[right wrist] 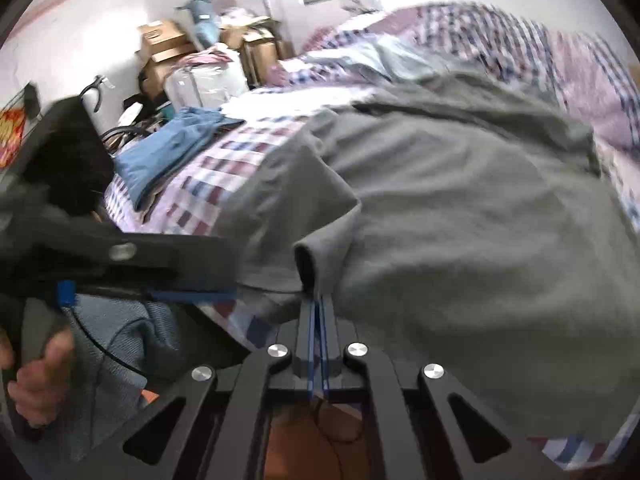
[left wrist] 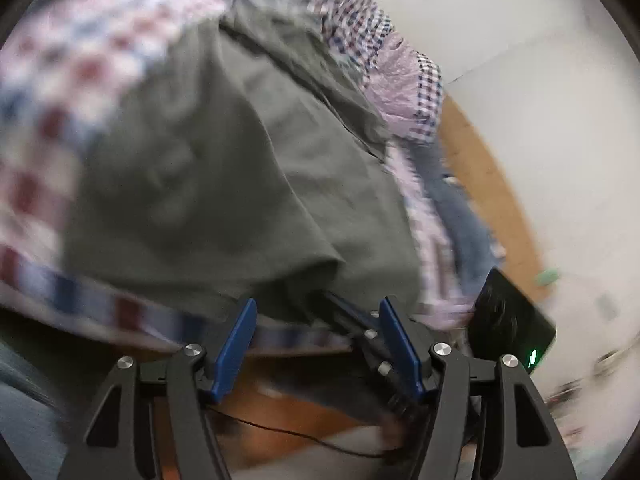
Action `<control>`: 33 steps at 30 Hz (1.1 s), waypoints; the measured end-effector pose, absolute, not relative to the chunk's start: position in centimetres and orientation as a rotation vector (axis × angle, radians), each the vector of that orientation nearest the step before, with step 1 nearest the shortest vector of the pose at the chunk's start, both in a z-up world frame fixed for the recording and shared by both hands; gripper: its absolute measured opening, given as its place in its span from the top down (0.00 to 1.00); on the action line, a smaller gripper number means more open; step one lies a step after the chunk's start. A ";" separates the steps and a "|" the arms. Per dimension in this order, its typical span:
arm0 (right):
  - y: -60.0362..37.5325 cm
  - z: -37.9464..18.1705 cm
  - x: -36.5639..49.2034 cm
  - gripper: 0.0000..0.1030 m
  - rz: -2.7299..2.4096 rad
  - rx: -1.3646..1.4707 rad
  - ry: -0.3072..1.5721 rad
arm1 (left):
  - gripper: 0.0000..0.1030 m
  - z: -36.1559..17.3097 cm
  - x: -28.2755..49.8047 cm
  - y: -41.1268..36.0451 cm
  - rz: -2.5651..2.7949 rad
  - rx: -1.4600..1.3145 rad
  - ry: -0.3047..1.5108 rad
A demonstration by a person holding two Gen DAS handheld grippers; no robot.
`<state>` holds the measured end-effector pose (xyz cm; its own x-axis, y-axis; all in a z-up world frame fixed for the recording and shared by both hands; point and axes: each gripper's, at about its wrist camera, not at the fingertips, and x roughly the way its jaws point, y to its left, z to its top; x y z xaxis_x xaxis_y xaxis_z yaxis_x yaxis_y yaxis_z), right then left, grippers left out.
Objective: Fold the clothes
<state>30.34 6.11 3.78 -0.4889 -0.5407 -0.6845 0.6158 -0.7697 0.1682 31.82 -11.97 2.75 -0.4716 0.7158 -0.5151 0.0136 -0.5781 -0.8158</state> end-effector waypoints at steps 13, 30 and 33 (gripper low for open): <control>6.2 5.8 33.1 1.00 -2.329 0.824 0.270 | 0.28 0.2 31.1 -11.6 1.749 -1.194 -1.505; 10.5 1.7 28.6 0.72 -2.284 1.138 -0.093 | 0.28 0.2 30.0 -12.2 1.862 -1.223 -1.525; 11.7 0.6 27.4 0.70 -2.209 1.196 -0.263 | 0.28 0.0 29.9 -11.7 1.867 -1.245 -1.496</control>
